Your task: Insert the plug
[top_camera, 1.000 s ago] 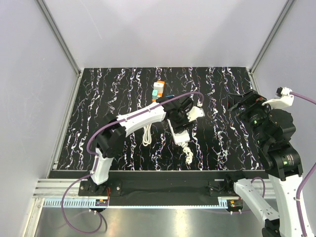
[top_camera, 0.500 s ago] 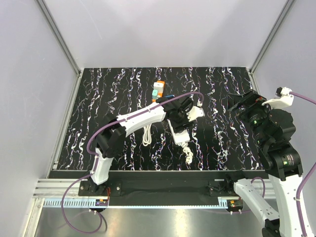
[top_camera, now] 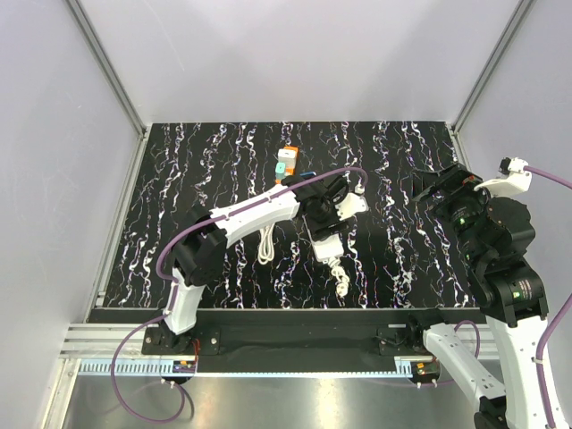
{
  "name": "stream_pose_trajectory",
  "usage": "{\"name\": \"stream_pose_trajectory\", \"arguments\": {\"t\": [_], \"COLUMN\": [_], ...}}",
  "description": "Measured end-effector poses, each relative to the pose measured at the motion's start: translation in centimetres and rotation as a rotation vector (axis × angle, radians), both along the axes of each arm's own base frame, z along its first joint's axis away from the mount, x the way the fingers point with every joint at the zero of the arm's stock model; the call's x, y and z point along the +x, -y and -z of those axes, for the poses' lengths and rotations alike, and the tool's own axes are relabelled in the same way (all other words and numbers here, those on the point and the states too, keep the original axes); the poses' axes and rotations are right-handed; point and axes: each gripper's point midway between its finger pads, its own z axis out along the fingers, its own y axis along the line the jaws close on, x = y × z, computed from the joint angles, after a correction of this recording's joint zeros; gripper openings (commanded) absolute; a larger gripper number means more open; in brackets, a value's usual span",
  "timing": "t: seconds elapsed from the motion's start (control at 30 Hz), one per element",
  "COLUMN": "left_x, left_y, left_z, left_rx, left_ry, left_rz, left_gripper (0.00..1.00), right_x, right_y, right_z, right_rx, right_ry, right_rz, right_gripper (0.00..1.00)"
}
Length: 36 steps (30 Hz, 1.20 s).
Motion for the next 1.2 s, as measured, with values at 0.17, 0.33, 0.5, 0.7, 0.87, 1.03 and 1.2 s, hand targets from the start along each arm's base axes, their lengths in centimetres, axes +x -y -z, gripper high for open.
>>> {"name": "stream_pose_trajectory", "arguments": {"t": [0.17, 0.33, 0.5, 0.7, 0.87, 1.03, 1.2], "left_x": [-0.19, -0.33, -0.36, -0.47, -0.51, -0.82, -0.95], "left_y": [-0.43, -0.59, -0.61, -0.52, -0.47, -0.48, -0.56], "left_z": [-0.06, -0.08, -0.07, -0.09, -0.13, -0.18, -0.15], "left_rx": [0.018, 0.025, 0.026, 0.02, 0.014, 0.014, 0.02], "left_ry": [-0.008, -0.014, -0.015, -0.023, -0.031, -0.046, -0.051], "left_rz": [-0.002, -0.002, -0.002, 0.002, 0.003, 0.008, 0.009], "left_gripper": [0.0, 0.0, 0.0, 0.0, 0.0, 0.0, 0.0], "right_x": [0.0, 0.0, -0.01, -0.02, -0.12, -0.14, -0.15], "right_y": [0.0, 0.0, 0.01, 0.01, 0.05, 0.05, 0.05], "right_z": [0.0, 0.0, 0.0, -0.01, -0.07, -0.09, -0.08], "right_rx": [-0.001, -0.001, -0.004, -0.004, -0.007, -0.007, -0.007], "right_ry": [0.0, 0.0, 0.001, 0.001, 0.004, 0.005, 0.005], "right_rz": [0.0, 0.0, -0.001, -0.001, -0.001, -0.001, -0.001], "right_gripper": [1.0, 1.0, 1.0, 1.0, 1.0, 1.0, 1.0]}}
